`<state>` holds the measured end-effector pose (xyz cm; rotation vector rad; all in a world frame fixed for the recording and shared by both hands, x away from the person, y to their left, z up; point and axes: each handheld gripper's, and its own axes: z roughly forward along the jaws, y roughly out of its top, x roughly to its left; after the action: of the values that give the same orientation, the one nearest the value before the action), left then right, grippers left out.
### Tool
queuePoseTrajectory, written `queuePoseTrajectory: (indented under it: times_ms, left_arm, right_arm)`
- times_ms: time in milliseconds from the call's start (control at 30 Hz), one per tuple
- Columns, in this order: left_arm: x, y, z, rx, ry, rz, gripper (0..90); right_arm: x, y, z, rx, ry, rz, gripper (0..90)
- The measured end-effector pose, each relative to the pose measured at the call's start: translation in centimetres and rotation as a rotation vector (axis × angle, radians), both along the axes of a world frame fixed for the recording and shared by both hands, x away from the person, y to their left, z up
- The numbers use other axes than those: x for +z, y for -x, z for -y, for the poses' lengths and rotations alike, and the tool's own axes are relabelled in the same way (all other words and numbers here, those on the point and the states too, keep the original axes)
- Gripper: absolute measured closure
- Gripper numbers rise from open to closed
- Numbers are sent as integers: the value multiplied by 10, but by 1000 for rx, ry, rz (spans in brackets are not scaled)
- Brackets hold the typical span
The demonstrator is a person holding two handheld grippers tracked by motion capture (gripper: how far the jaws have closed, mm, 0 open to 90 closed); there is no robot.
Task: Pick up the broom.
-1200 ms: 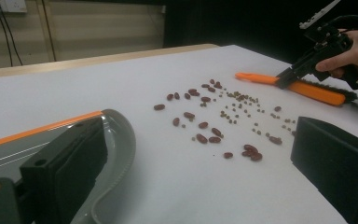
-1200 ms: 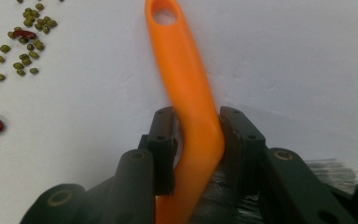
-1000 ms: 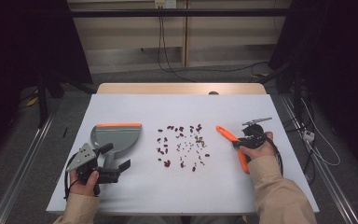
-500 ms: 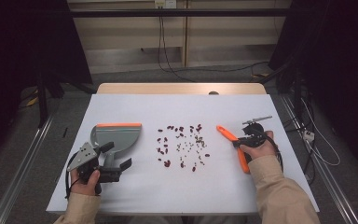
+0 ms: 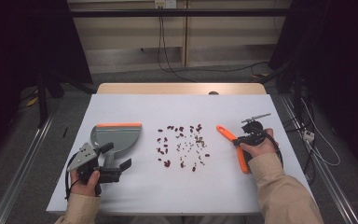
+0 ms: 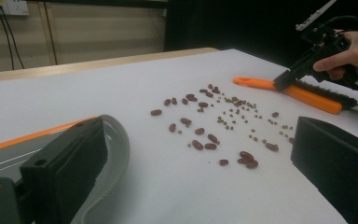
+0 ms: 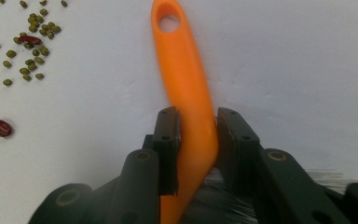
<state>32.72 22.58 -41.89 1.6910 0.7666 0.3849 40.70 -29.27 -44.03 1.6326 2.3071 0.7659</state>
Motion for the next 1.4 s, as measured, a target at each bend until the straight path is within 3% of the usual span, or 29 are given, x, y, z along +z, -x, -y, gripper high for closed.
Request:
queuePoseTrajectory:
  times_ms: [100, 400, 533, 600, 733, 1033, 1133, 1400]
  left_arm:
    - [0, 1, 0, -5, -1, -1, 34]
    - [-1, 2, -2, -5, -10, -2, 34]
    - [-1, 2, -2, -14, -23, -1, 34]
    - [-1, 2, -3, -14, -19, -3, 34]
    - [-1, 2, -3, -12, -17, -3, 34]
    - [0, 2, -3, -7, -14, 9, 34]
    - [1, 1, -1, -12, -13, 11, 34]
    - [-1, -1, 4, -21, -16, 9, 34]
  right_arm:
    - [-1, -2, -4, 17, 18, 13, 695]
    - [-4, -7, -5, 6, -27, 34, 691]
    - [1, -2, -7, -14, -7, 37, 660]
    - [1, -1, -8, -9, 10, 8, 646]
    - [1, 0, -12, -3, 55, 0, 639]
    - [-5, -6, -7, -61, -15, -34, 684]
    - [-6, -5, -7, -62, -23, -27, 685]
    - [-4, -5, -9, -41, 6, -11, 693]
